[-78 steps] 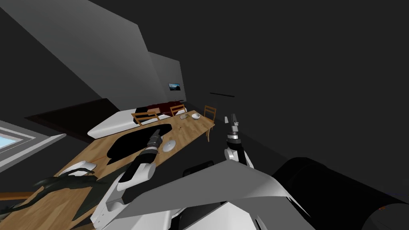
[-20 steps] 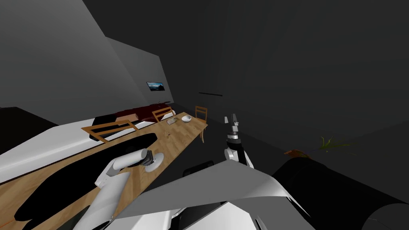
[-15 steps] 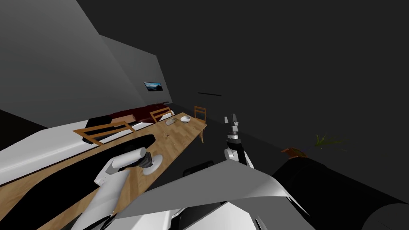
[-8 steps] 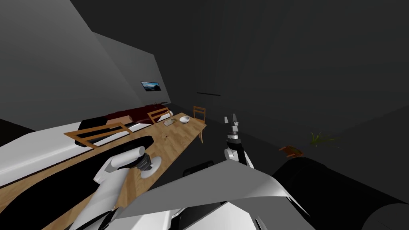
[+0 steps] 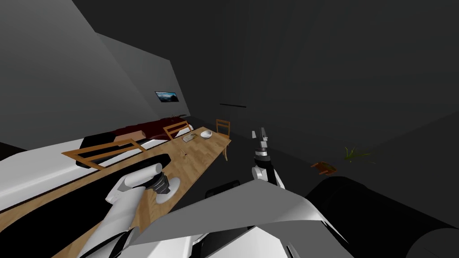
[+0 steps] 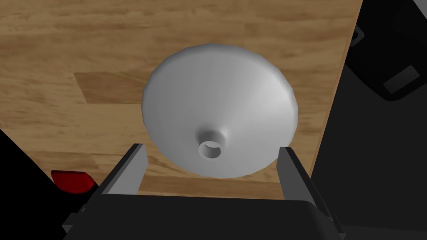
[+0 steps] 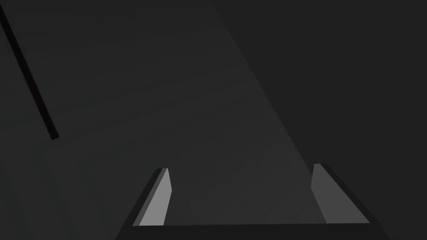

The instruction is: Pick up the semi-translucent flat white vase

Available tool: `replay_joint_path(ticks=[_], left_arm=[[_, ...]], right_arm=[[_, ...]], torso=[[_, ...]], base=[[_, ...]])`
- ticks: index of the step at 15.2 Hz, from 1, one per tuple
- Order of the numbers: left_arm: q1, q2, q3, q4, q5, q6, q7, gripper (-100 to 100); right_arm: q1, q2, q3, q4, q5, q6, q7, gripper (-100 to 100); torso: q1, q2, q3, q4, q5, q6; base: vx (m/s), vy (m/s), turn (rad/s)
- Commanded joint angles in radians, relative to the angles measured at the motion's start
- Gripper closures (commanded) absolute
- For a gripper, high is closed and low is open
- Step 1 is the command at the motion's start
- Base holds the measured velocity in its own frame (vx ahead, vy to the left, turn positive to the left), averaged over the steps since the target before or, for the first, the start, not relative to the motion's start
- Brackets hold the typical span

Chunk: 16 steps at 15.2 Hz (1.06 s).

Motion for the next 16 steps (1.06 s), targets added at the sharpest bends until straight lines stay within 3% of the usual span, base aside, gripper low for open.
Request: replay_joint_path(ticks=[1, 5, 6, 7, 11, 15, 16], left_arm=[[0.001, -0.009, -0.005, 0.024, -0.006, -0.033, -0.003, -100], [0.006, -0.020, -0.010, 0.056, -0.011, -0.075, -0.008, -100], [0.004, -0.017, -0.009, 0.047, -0.010, -0.060, -0.005, -100], [0.004, -0.017, -0.009, 0.051, -0.011, -0.066, -0.006, 100], [0.003, -0.018, -0.009, 0.050, -0.010, -0.065, -0.007, 100], [-0.002, 0.000, -0.001, -0.002, -0.001, 0.000, 0.001, 100], [-0.001, -0.003, -0.002, 0.012, -0.003, -0.019, -0.002, 100]], right_arm=[[0.000, 0.000, 0.000, 0.000, 0.000, 0.000, 0.000, 0], [0.000, 0.000, 0.000, 0.000, 0.000, 0.000, 0.000, 0], [0.000, 0.000, 0.000, 0.000, 0.000, 0.000, 0.000, 0], [0.000, 0.000, 0.000, 0.000, 0.000, 0.000, 0.000, 0], [0.000, 0.000, 0.000, 0.000, 0.000, 0.000, 0.000, 0], [0.000, 0.000, 0.000, 0.000, 0.000, 0.000, 0.000, 0], [0.000, 0.000, 0.000, 0.000, 0.000, 0.000, 0.000, 0]], torso=[[0.000, 0.000, 0.000, 0.000, 0.000, 0.000], [0.001, 0.000, 0.000, 0.000, 0.000, 0.000], [0.000, 0.000, 0.000, 0.000, 0.000, 0.000], [0.000, 0.000, 0.000, 0.000, 0.000, 0.000], [0.001, 0.000, 0.000, 0.000, 0.001, 0.000], [0.001, 0.002, 0.001, 0.000, 0.000, 0.000], [0.000, 0.002, 0.001, 0.000, 0.000, 0.000]], base=[[0.018, 0.011, 0.020], [0.016, 0.013, 0.009], [0.008, 0.006, 0.002], [0.000, 0.000, 0.000], [0.000, 0.000, 0.000], [-0.020, -0.013, -0.014], [-0.009, -0.007, -0.002]])
